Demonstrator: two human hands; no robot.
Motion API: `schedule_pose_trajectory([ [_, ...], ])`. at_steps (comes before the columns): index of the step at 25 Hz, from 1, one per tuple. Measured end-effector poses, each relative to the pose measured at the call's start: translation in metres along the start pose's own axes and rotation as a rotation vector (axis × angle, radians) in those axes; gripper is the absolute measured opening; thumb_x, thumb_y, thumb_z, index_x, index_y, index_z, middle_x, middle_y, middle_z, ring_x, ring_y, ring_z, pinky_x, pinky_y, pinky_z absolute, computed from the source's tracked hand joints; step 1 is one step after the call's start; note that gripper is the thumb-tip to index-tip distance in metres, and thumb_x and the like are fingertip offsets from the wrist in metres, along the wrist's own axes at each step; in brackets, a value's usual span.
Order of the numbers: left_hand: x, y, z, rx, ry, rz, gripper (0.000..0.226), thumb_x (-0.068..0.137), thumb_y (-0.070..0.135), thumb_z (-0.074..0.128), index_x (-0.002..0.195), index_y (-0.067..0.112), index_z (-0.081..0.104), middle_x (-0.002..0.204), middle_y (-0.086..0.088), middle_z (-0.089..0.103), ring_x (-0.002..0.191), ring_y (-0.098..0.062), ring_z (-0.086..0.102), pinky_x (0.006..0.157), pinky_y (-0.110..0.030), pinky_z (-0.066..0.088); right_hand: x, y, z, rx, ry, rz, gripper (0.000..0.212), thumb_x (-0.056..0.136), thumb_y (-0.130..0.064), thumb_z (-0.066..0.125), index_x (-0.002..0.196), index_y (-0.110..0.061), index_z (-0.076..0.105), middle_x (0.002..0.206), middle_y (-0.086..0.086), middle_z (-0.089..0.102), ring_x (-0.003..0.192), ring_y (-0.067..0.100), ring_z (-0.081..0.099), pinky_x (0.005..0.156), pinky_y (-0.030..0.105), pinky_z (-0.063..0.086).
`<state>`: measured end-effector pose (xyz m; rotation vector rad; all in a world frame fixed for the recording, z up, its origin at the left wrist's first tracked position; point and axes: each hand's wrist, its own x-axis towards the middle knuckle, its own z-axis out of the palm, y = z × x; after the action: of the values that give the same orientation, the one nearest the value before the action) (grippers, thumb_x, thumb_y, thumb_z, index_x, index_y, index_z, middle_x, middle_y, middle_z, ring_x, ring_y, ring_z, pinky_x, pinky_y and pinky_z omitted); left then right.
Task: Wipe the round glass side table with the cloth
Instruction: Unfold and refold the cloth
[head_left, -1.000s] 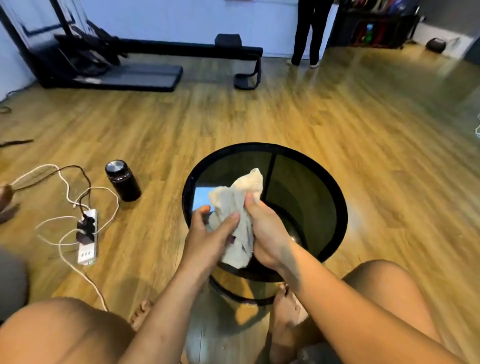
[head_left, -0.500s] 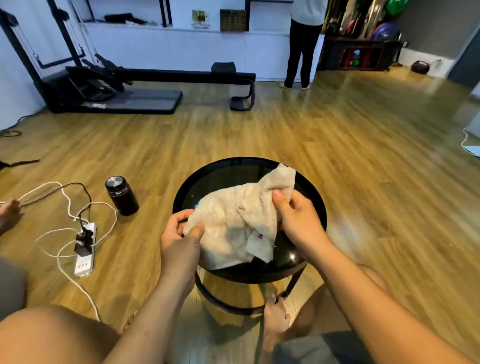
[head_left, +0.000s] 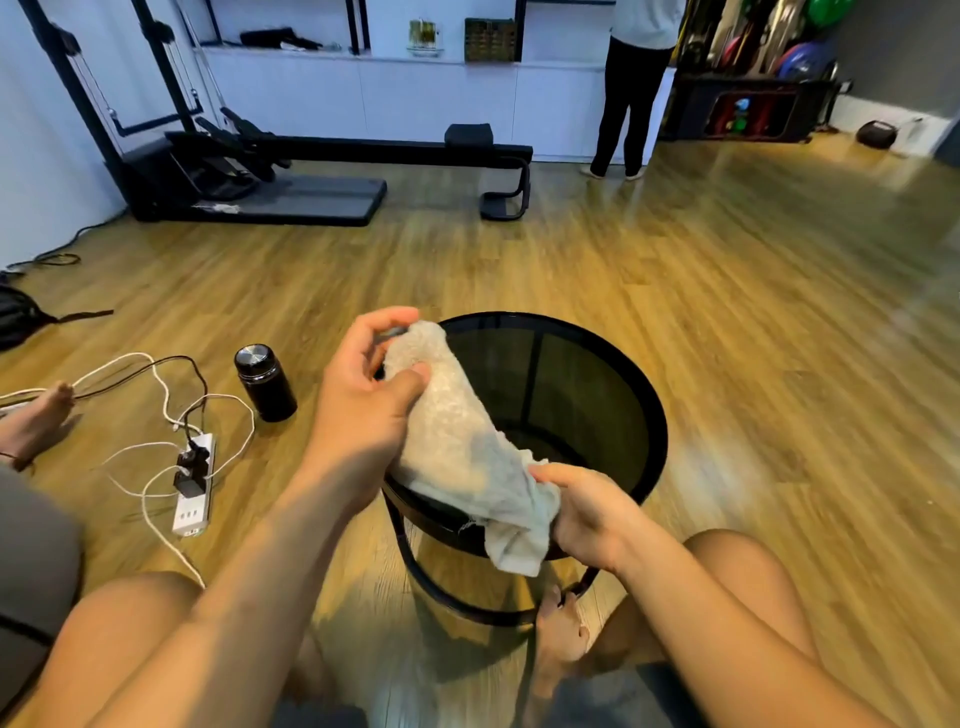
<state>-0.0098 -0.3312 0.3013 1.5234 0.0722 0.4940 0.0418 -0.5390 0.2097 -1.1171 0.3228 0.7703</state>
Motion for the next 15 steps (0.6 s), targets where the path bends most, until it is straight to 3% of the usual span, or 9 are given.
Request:
schedule_pose_trajectory([
  [3,0.008,-0.003,-0.026,0.013,0.024,-0.027,0.051,0.084,-0.002,0.062,0.104,0.044,0.066,0.114,-0.002,0.065,0.093,-0.008,0.063,0.071,-0.021,0.053,0.000,-0.004,-0.017,0.234,-0.016,-0.052,0.035,0.099,-0.012,0.040,0.123,0.004,0.060,0.111,0.025,0.071,0.100,0.035,0.069,0.101,0.045,0.048],
  [5,0.008,-0.009,-0.034,0.006,0.011,-0.051,0.049,0.081,0.002,0.063,0.105,0.044,0.065,0.112,-0.002,0.064,0.094,-0.010,0.061,0.073,-0.021,0.052,-0.002,-0.003,-0.025,0.348,-0.145,-0.016,0.047,0.100,-0.030,0.044,0.130,0.001,0.060,0.126,0.027,0.066,0.115,0.040,0.064,0.107,0.050,0.043],
  [7,0.006,-0.014,-0.035,0.038,-0.018,-0.051,0.047,0.078,0.007,0.064,0.108,0.043,0.065,0.106,0.009,0.067,0.093,-0.006,0.062,0.075,-0.021,0.051,-0.006,0.002,-0.029,0.229,-0.233,0.031,0.052,0.096,-0.038,0.054,0.134,-0.004,0.059,0.138,0.026,0.058,0.129,0.041,0.055,0.110,0.054,0.039],
  [10,0.007,-0.013,-0.034,0.112,-0.030,-0.001,0.049,0.086,-0.002,0.062,0.116,0.036,0.062,0.101,0.013,0.069,0.089,0.000,0.064,0.072,-0.017,0.051,-0.003,0.004,-0.036,0.130,-0.261,-0.028,0.050,0.088,-0.013,0.060,0.136,-0.001,0.056,0.137,0.025,0.059,0.125,0.039,0.058,0.103,0.050,0.047],
  [13,0.011,-0.002,-0.036,0.152,0.016,0.069,0.053,0.089,-0.010,0.059,0.115,0.035,0.061,0.107,-0.001,0.068,0.096,-0.006,0.064,0.080,-0.022,0.051,0.000,0.005,-0.041,0.004,-0.192,-0.115,0.037,0.085,0.014,0.047,0.106,-0.004,0.070,0.113,0.023,0.066,0.096,0.029,0.071,0.086,0.038,0.058],
  [14,0.013,0.002,-0.036,0.159,0.013,0.090,0.054,0.088,-0.011,0.058,0.114,0.037,0.061,0.109,0.000,0.067,0.098,-0.006,0.063,0.082,-0.022,0.050,-0.001,0.002,-0.043,-0.003,-0.181,-0.132,0.037,0.085,0.015,0.044,0.102,-0.005,0.070,0.113,0.023,0.065,0.096,0.030,0.071,0.087,0.039,0.057],
  [15,0.013,0.005,-0.035,0.160,-0.009,0.105,0.054,0.089,-0.010,0.058,0.112,0.038,0.061,0.110,0.001,0.066,0.097,-0.004,0.063,0.080,-0.020,0.050,-0.002,-0.001,-0.044,0.010,-0.199,-0.131,0.037,0.088,0.008,0.044,0.111,-0.006,0.070,0.120,0.024,0.064,0.105,0.034,0.068,0.096,0.044,0.053],
])
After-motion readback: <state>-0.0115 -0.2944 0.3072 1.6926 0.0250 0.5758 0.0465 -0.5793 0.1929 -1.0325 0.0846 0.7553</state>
